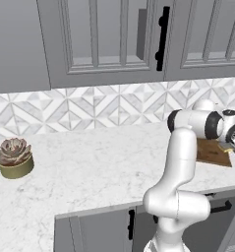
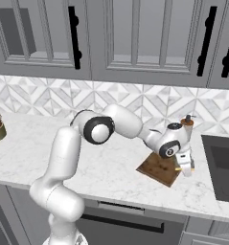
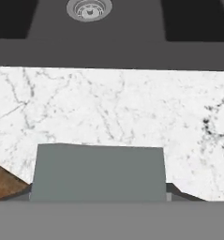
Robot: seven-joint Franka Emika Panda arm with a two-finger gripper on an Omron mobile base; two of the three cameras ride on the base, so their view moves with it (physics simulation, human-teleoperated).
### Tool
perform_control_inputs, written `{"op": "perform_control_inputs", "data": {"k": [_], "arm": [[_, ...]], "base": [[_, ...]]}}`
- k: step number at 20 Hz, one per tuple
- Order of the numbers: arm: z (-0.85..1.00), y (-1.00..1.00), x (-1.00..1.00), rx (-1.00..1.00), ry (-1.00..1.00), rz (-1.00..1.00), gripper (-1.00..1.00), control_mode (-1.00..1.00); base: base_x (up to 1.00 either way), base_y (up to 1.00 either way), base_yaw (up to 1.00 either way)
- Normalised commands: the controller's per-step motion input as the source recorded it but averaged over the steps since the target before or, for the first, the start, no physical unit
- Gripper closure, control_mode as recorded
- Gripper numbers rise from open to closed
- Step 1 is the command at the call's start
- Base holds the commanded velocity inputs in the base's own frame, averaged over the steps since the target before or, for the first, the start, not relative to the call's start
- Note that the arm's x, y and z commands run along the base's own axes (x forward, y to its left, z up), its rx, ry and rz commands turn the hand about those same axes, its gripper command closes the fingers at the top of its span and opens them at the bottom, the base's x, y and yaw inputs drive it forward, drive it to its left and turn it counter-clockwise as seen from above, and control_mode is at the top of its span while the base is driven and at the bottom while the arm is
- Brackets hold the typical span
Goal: Pick up the sponge from the counter and clean the cutting board by briefly scrubbing or pressing down on the cutting board. Once finished, release the sponge.
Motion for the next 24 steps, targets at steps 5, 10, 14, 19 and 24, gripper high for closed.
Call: {"op": "perform_control_inputs", "data": {"k": [5, 10, 14, 19, 24], "arm": [[-0.35, 0.51, -0.23, -0.03, -0.19, -0.63, 1.0, -1.0], [0.25, 0.82, -0.07, -0.11, -0.19, -0.59, 1.0, -1.0], [0.07, 1.0, 0.11, -0.24, -0.04, -0.45, 1.0, -1.0], [-0.69, 0.28, 0.46, -0.12, 0.05, -0.25, 1.0, -1.0], [-0.2, 0.05, 0.26, 0.02, 0.19, -0.04, 1.0, -1.0]], "base": [[0.0, 0.0, 0.0], [0.0, 0.0, 0.0], [0.0, 0.0, 0.0], [0.0, 0.0, 0.0], [0.0, 0.0, 0.0]]}}
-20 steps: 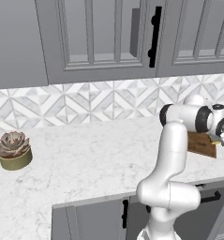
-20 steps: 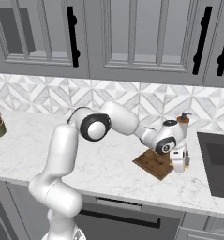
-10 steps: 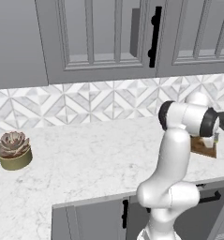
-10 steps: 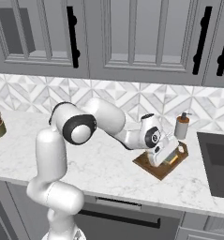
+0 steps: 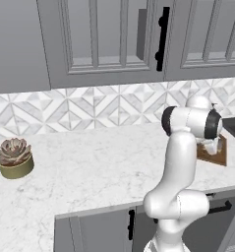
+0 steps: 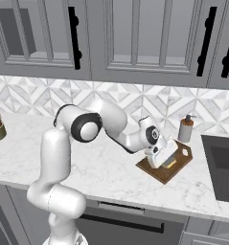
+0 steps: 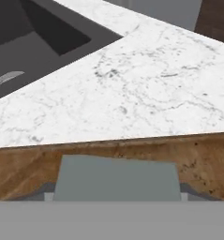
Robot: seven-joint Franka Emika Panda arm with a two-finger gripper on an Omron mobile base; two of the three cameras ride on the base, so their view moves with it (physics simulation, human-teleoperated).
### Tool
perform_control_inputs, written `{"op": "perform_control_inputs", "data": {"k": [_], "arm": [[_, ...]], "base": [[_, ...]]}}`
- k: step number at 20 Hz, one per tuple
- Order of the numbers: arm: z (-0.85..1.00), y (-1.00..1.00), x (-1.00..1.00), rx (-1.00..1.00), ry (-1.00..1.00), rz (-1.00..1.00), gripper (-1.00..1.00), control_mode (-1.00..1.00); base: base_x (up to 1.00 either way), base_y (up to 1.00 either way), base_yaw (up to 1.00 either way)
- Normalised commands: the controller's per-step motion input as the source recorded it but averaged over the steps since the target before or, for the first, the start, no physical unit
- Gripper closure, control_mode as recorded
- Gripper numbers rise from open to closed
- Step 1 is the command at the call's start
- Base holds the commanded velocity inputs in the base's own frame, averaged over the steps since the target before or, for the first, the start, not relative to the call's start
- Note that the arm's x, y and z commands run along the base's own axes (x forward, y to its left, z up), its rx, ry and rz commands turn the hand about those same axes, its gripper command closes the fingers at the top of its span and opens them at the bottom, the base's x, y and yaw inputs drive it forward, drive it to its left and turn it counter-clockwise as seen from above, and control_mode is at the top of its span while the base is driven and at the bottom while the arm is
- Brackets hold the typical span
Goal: Pick up the sponge from the counter and clean the cutting board by briefly scrubbing or pressing down on the cutting board. Once finished, release the sponge.
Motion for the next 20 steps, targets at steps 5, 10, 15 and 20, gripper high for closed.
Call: {"op": "perform_control_inputs", "data": {"k": [5, 10, 15, 20], "arm": [[0.37, 0.36, 0.09, 0.23, 0.0, 0.0, 1.0, -1.0], [-0.67, 0.28, 0.59, 0.19, -0.02, 0.0, 1.0, -1.0], [-1.0, 0.14, 0.45, 0.11, -0.21, -0.03, 1.0, -1.0], [-0.15, 0.0, -0.28, 0.07, -0.52, -0.19, 1.0, -1.0]], "base": [[0.0, 0.0, 0.0], [0.0, 0.0, 0.0], [0.0, 0.0, 0.0], [0.0, 0.0, 0.0]]}}
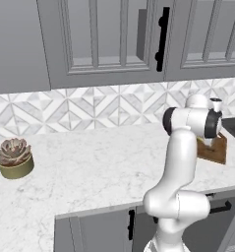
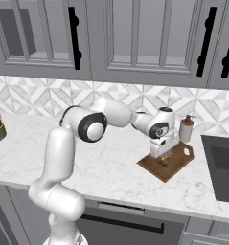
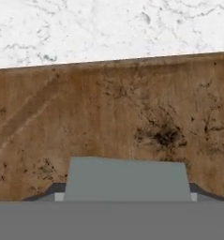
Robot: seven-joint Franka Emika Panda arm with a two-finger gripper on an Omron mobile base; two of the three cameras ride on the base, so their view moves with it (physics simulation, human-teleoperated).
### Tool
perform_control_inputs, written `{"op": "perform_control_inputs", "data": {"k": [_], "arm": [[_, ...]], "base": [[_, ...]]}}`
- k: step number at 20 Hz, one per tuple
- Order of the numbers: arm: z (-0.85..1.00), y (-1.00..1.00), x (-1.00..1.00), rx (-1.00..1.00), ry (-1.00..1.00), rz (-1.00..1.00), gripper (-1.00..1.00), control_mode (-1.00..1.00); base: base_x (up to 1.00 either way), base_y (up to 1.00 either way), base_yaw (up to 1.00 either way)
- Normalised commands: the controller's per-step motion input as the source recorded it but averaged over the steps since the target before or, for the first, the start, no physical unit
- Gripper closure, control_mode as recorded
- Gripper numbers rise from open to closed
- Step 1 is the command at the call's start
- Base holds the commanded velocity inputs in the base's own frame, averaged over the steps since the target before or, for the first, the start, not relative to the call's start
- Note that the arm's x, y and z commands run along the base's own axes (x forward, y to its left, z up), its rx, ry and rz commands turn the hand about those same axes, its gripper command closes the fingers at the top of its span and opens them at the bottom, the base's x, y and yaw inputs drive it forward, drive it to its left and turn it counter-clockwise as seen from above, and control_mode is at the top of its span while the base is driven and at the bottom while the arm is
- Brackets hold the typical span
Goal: Pick up the sponge from the counter and clean the cutting board by briefly scrubbing or pressing down on the cutting board. Once finished, release the sponge.
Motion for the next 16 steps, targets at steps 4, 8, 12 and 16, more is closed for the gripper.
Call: {"op": "perform_control_inputs", "data": {"k": [4, 8, 12, 16], "arm": [[0.15, 0.22, -0.21, -0.24, -0.23, -0.32, 1.0, -1.0], [-0.89, 0.79, 0.25, -0.64, 0.08, -0.27, 1.0, -1.0], [-0.93, 0.36, 0.68, -0.58, 0.44, 0.0, 1.0, -1.0], [-0.19, -0.33, 0.04, -0.44, 0.48, 0.22, 1.0, -1.0]], "base": [[0.0, 0.0, 0.0], [0.0, 0.0, 0.0], [0.0, 0.0, 0.0], [0.0, 0.0, 0.0]]}}
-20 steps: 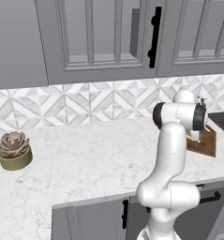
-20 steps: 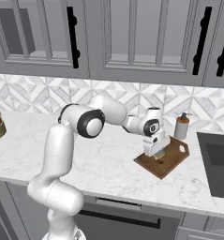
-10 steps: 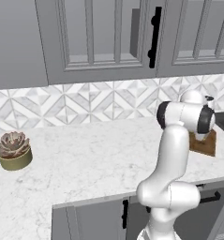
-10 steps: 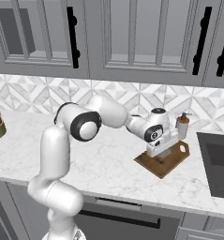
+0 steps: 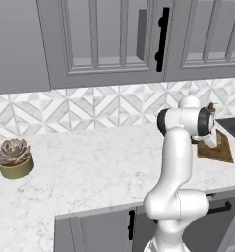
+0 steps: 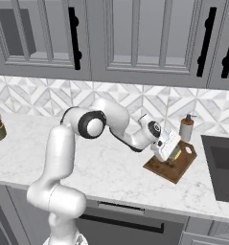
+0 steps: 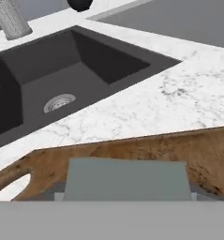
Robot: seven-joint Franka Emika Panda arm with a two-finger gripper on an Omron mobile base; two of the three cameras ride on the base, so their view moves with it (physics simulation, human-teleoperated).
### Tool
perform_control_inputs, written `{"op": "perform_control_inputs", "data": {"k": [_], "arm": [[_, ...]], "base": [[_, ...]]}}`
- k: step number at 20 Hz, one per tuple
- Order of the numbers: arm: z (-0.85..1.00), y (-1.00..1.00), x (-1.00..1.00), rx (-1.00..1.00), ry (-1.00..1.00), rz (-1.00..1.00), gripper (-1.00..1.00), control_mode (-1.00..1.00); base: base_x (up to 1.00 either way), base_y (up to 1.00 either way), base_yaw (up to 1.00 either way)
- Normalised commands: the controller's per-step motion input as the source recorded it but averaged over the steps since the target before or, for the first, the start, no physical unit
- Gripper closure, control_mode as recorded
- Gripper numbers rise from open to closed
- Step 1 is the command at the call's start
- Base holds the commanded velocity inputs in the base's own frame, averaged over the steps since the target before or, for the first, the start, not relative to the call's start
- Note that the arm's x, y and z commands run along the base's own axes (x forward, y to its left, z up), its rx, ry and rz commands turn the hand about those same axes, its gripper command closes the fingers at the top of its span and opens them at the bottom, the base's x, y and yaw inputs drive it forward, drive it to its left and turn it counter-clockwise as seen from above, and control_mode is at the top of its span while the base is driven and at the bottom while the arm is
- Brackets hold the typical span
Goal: Pick up the sponge from the counter and clean the cutting board by briefly scrubbing or pressing down on the cutting board. Once finished, release the sponge.
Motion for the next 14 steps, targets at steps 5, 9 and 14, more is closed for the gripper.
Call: {"op": "perform_control_inputs", "data": {"k": [5, 9, 14], "arm": [[-0.08, -0.42, -0.18, -0.45, 0.43, 0.2, 1.0, -1.0], [-0.68, -0.64, -0.4, -0.13, 0.28, 0.12, 1.0, -1.0], [-0.92, -0.9, -0.83, 0.35, -0.08, -0.03, 1.0, -1.0]], "base": [[0.0, 0.0, 0.0], [0.0, 0.0, 0.0], [0.0, 0.0, 0.0]]}}
